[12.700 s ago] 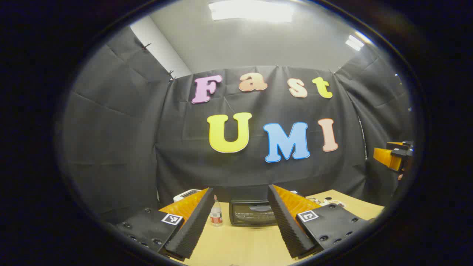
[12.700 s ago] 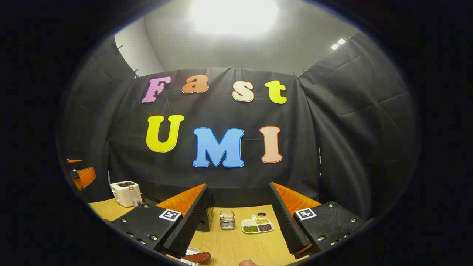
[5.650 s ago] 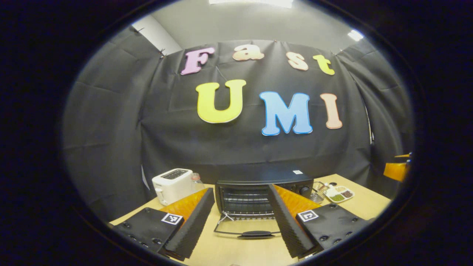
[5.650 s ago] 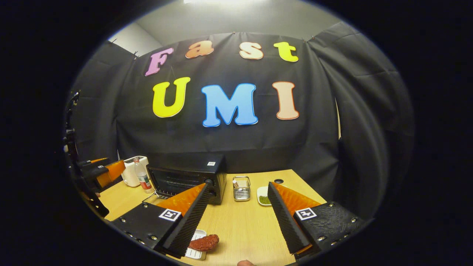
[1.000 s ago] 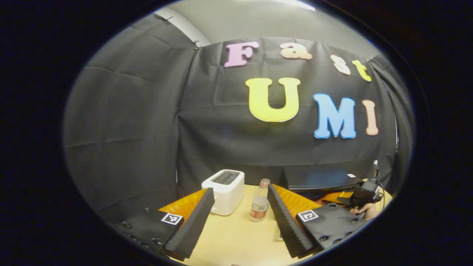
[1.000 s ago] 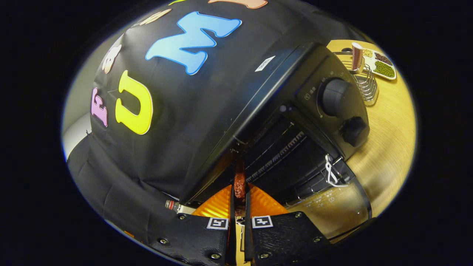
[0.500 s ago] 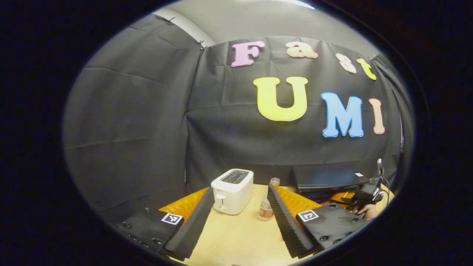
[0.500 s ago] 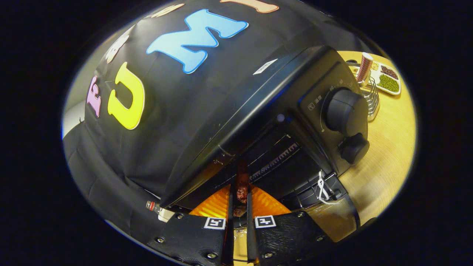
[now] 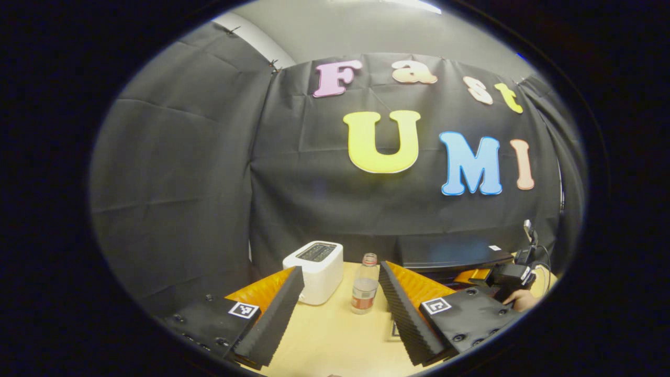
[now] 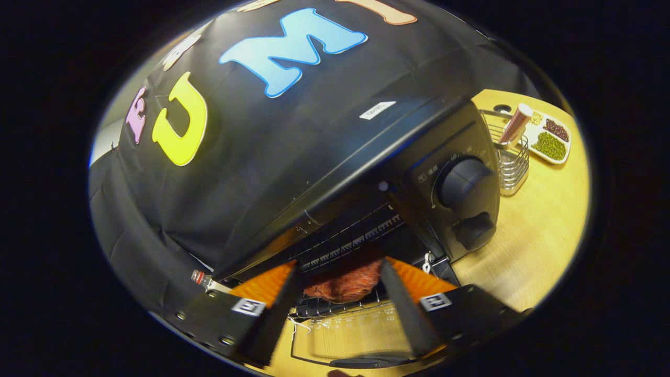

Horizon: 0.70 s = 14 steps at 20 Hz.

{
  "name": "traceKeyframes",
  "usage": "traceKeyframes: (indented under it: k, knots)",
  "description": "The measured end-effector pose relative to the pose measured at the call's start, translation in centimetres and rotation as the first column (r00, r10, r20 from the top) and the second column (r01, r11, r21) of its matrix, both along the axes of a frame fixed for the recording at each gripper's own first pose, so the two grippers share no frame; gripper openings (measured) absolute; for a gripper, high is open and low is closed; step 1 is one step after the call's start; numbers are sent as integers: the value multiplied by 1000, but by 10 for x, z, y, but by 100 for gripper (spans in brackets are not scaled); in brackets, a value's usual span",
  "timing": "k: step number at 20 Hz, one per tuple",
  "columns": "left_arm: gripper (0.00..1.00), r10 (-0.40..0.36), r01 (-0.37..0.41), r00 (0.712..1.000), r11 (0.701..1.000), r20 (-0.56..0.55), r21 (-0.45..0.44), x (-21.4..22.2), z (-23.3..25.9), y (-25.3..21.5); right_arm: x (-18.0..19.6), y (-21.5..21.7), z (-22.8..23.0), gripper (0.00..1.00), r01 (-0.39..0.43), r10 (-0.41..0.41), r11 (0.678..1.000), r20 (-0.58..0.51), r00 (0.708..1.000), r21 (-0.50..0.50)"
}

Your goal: Open the electric oven with the left hand, put the food in, and close the electric oven.

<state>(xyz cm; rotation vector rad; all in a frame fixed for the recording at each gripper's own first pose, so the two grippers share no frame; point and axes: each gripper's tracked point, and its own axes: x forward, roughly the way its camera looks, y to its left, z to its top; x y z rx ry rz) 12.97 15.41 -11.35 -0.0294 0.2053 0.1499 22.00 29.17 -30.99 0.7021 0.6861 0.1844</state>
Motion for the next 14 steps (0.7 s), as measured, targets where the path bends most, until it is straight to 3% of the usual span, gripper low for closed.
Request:
traceKeyframes:
  k: [1,6,8,9,10,14]
  knots:
    - [100,-7,7,1000,1000,3,-5,-1,1,-5,-3,-5,4,97,0,0,1000,16,1000,-23]
    - [100,-59,59,998,998,21,-5,-9,8,-34,-31,-20,34,97,-60,68,993,76,995,-102]
    - [91,-80,81,997,997,16,-7,-13,6,-46,-45,-30,52,97,-75,92,987,119,989,-140]
    - [90,-92,92,996,996,11,-12,-15,4,-53,-53,-35,64,97,-81,103,985,141,985,-156]
    - [96,-102,102,995,995,6,-18,-17,1,-61,-61,-41,74,97,-87,114,982,162,980,-170]
    - [94,-138,138,990,990,-14,-18,-23,-7,-88,-87,-75,106,97,-79,134,968,228,964,-238]
